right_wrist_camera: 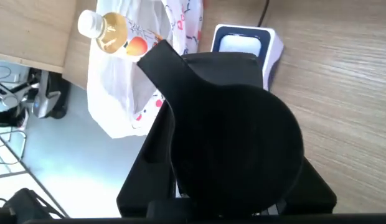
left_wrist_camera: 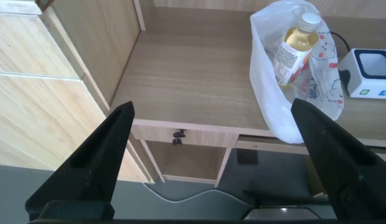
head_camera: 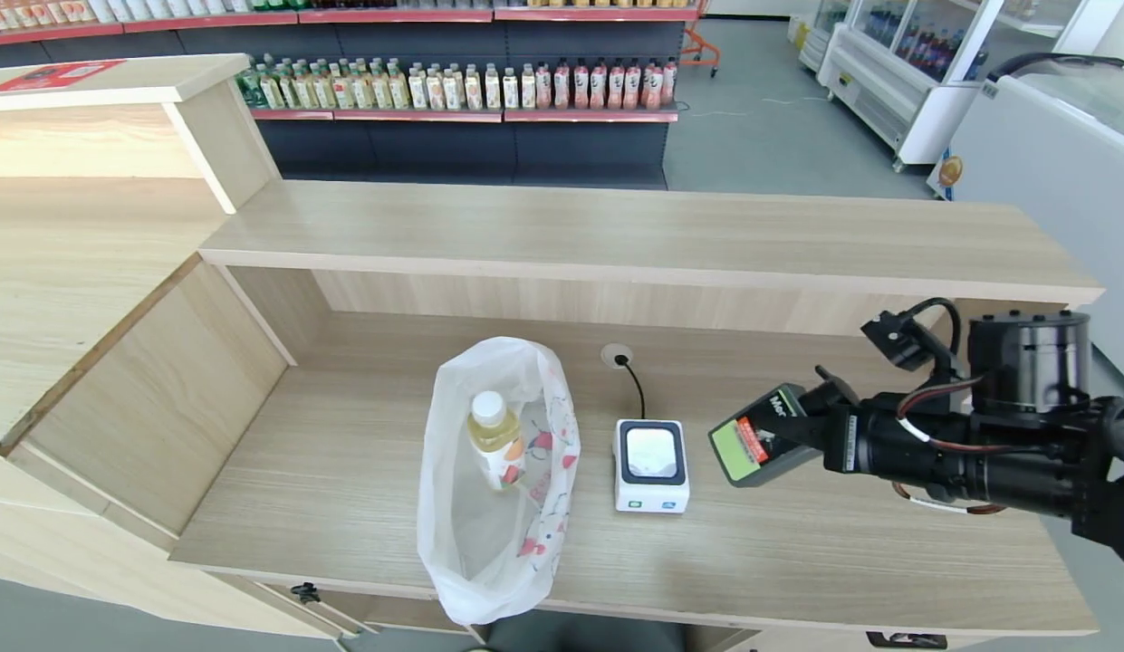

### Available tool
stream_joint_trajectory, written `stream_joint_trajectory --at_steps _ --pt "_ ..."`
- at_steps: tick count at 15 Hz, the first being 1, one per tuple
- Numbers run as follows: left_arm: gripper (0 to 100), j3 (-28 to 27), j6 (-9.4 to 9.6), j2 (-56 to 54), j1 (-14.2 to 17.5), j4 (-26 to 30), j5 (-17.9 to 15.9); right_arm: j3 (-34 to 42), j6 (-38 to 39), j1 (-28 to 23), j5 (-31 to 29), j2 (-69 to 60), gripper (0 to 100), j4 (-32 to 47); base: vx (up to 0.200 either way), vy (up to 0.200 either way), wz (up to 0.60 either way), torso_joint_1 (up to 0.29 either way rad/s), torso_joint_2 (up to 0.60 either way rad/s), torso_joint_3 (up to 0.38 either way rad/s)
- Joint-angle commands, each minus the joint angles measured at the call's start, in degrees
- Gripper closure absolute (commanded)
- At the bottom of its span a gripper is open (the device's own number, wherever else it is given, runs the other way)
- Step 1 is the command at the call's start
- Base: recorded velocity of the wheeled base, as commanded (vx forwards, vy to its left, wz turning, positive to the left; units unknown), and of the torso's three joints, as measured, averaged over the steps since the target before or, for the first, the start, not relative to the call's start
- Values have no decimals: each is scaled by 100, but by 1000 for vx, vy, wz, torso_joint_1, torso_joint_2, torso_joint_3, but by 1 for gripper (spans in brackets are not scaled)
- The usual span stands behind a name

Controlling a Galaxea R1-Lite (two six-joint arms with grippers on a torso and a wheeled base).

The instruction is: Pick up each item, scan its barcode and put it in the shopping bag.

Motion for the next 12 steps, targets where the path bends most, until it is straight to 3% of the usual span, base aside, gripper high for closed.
stream_joint_trajectory --at_steps 1,7,9,12 --pt "0 1 0 -2 2 -1 -1 -165 -23 59 -21 721 100 -115 0 0 0 0 0 0" --pt "0 1 0 -2 2 -1 -1 -403 -542 59 -47 1486 100 -432 0 0 0 0 0 0" --pt "0 1 0 -2 2 -1 -1 -658 -638 59 -381 1776 100 -529 0 0 0 0 0 0" --pt "0 1 0 -2 2 -1 -1 -886 -656 59 -399 1996 100 -529 0 0 0 0 0 0"
